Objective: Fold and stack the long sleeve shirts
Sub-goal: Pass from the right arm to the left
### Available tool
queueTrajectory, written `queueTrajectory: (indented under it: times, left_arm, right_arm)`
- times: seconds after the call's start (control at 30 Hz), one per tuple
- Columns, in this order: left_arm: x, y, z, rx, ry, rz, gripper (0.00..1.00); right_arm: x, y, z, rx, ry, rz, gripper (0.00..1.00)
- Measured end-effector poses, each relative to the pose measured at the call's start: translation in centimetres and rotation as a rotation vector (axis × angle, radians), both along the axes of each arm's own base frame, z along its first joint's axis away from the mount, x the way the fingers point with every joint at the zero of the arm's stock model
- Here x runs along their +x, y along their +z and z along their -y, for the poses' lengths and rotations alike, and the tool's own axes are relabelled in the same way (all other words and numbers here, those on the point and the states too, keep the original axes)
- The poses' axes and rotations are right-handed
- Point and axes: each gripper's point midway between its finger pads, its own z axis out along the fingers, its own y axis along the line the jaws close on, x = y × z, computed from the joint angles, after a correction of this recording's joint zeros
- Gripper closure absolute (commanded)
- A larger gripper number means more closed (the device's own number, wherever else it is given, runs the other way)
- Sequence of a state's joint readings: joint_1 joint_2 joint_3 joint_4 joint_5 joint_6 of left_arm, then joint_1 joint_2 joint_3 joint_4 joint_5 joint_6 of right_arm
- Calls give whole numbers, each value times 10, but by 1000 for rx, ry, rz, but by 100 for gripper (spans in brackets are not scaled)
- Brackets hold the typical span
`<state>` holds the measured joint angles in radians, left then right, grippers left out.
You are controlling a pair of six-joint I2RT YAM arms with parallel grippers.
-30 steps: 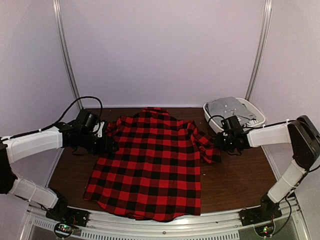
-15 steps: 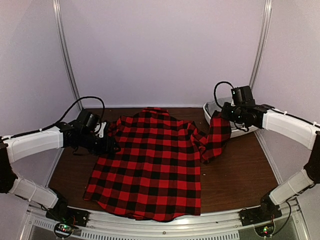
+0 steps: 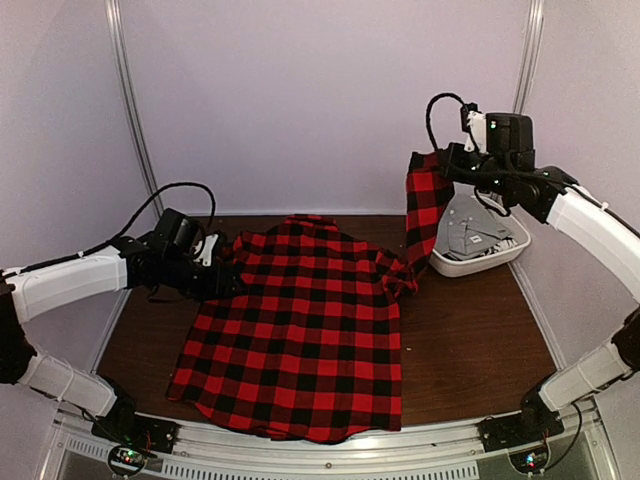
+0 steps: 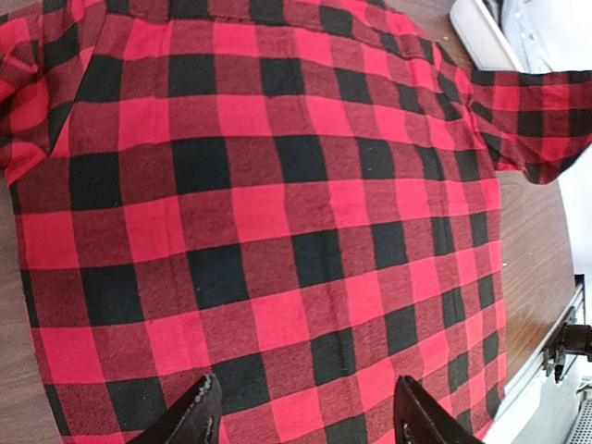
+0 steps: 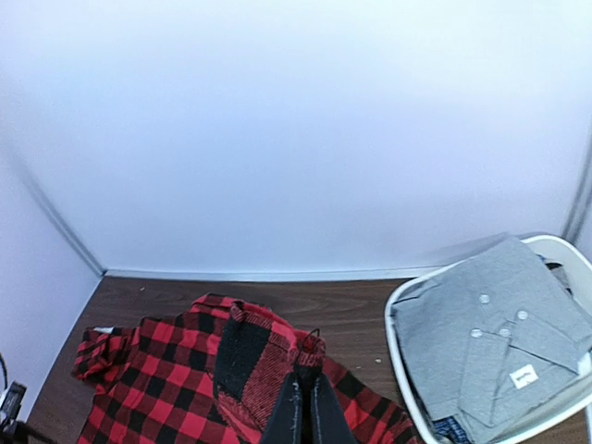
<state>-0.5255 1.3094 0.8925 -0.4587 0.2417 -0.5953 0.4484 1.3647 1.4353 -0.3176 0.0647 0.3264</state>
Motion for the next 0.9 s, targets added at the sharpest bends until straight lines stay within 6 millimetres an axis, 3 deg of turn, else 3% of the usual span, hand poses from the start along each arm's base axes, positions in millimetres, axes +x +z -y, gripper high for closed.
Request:
queueTrajectory:
  times: [0.07, 0.17, 0.3, 0.47, 0.63, 0.9]
  left_arm:
    - [2, 5, 3, -13, -13, 14, 32]
    - [4, 13, 9, -37, -36, 37, 30]
    - [8, 22, 17, -79, -66, 72, 29]
    - [15, 39, 32, -155, -115, 142, 27]
    - [23, 42, 49, -205, -188, 194, 25]
    - [37, 33, 88, -283, -325, 201, 22]
  right_arm:
    - [-1, -6, -27, -6, 85, -6, 99]
    - [-2, -36, -78, -29, 221, -55, 99]
    - [-9, -94, -151, -51, 410, -151, 100]
    - [-30, -160, -215, -48, 590, -255, 100]
    - [-53, -191, -242, -29, 707, -306, 100]
    - [-61, -185, -253, 19, 784, -268, 100]
